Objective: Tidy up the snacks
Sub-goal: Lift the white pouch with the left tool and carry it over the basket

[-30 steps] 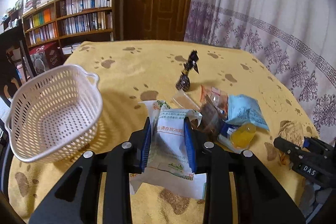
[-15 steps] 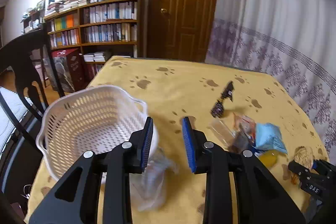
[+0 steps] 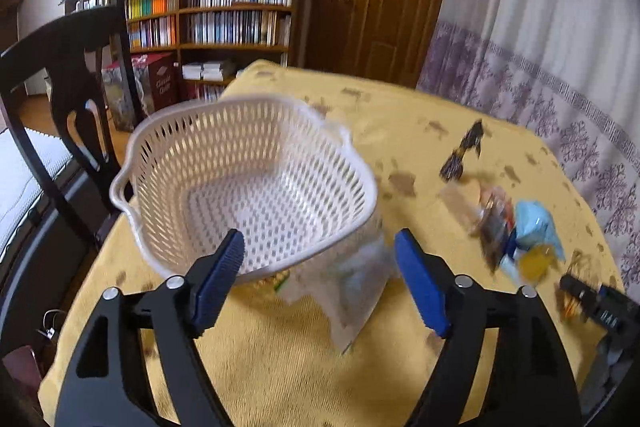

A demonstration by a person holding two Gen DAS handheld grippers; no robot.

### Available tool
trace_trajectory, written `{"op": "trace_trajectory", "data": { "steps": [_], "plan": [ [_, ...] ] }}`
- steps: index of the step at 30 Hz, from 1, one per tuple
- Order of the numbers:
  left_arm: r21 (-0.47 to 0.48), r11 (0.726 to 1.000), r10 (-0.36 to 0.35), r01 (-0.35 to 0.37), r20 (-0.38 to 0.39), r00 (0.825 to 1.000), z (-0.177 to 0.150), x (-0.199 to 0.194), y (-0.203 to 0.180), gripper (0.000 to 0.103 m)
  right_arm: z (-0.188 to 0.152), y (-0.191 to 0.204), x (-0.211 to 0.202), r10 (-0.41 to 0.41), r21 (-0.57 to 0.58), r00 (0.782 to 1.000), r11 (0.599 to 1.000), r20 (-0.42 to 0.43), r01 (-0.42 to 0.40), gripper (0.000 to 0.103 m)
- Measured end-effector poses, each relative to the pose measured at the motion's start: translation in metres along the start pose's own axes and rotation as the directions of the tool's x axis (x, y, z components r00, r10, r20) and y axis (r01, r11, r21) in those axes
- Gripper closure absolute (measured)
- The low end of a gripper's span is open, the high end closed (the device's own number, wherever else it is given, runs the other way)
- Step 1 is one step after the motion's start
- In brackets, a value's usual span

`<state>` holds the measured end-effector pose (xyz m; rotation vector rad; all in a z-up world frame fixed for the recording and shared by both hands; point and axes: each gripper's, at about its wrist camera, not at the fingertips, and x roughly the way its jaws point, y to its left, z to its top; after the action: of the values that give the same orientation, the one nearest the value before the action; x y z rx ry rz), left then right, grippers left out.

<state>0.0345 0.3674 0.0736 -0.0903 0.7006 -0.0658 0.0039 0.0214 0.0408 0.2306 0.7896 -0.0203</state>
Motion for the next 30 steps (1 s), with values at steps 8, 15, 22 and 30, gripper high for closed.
{"op": "trace_trajectory", "data": {
  "steps": [8, 15, 22, 30],
  "plan": [
    [0.072, 0.995, 0.065, -0.064, -0.006, 0.998, -0.02, 0.004, -0.021, 0.011, -0.001, -0.006, -0.001, 0.002, 0.017, 1.0, 1.0, 0.01, -0.002, 0.05],
    [0.096, 0.989, 0.109, -0.11, 0.019, 0.994, -0.03, -0.017, -0.028, 0.011, 0.0, -0.011, 0.004, 0.009, 0.025, 1.0, 1.0, 0.009, -0.009, 0.05],
    [0.113, 0.991, 0.071, -0.066, -0.041, 0.997, -0.039, -0.001, -0.03, 0.005, -0.001, -0.01, 0.0, 0.023, 0.009, 0.999, 1.0, 0.029, -0.024, 0.05],
    [0.065, 0.997, 0.059, -0.05, -0.145, 0.988, -0.03, 0.057, -0.026, 0.005, -0.002, -0.021, -0.003, 0.018, 0.03, 0.999, 0.999, 0.037, -0.02, 0.05]
  ]
}}
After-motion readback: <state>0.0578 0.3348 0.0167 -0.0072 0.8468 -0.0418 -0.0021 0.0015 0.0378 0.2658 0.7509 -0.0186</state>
